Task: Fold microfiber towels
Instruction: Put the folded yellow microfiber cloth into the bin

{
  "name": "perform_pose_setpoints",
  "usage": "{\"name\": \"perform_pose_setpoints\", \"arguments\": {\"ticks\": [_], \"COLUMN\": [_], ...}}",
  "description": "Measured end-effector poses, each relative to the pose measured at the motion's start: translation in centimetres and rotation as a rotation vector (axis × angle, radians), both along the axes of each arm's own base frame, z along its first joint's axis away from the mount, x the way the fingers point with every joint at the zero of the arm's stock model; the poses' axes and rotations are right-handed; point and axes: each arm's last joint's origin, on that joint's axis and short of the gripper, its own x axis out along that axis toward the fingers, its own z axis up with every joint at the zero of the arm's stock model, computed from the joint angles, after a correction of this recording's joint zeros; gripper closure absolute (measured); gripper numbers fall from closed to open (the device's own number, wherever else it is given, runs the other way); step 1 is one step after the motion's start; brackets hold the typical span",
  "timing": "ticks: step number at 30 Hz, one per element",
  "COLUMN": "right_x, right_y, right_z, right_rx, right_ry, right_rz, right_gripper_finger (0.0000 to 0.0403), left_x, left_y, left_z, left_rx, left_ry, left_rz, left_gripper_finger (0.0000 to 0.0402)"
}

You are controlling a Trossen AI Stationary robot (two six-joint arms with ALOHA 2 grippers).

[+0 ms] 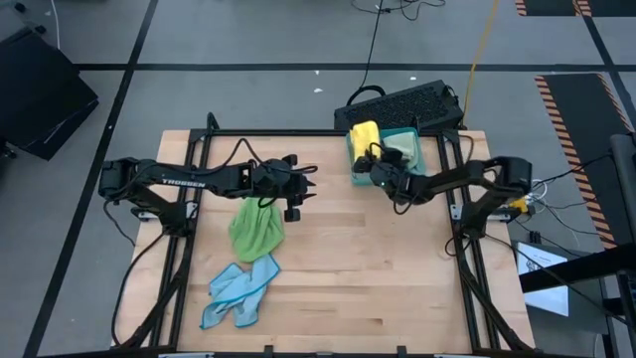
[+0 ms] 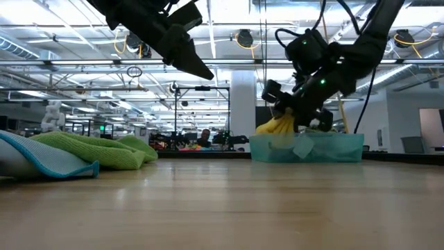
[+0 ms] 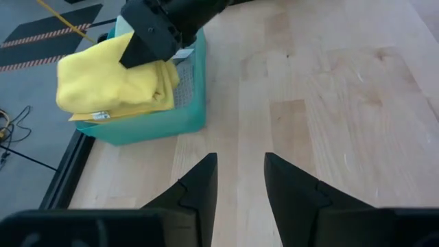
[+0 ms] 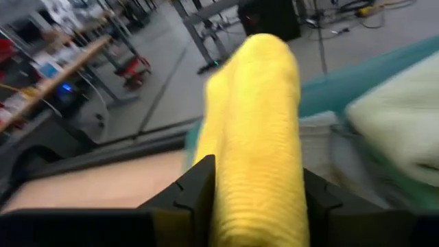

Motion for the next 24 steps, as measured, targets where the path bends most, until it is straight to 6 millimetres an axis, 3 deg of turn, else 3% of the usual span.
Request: {"name": "perform_pose_setpoints", "arguments": {"ticks": [10, 16, 24], "right_x": [-2.1, -2.9, -5.2], "right_y": [0.6, 0.3, 0.5], "right_z": [1.0, 1.7, 3.5], "right_rx": [0.075, 0.173, 0.218], "right_ry": [0.122, 0.144, 0.209], "right_rz": [-0.024, 0.090, 0.089], "right_gripper_finger": [0.0270, 0.0270, 0.0270], "left_x": [0.0, 0.0, 0.0], "left_y": [0.0, 0.0, 0.0], "left_z": [0.0, 0.0, -0.1], "left_rx": [0.000, 0.000, -0.001], "left_ry": [0.000, 0.000, 0.007], "left_rz": [0.000, 0.000, 0.000], "left_gripper_finger": [0.0279, 0.0279, 0.0279]}}
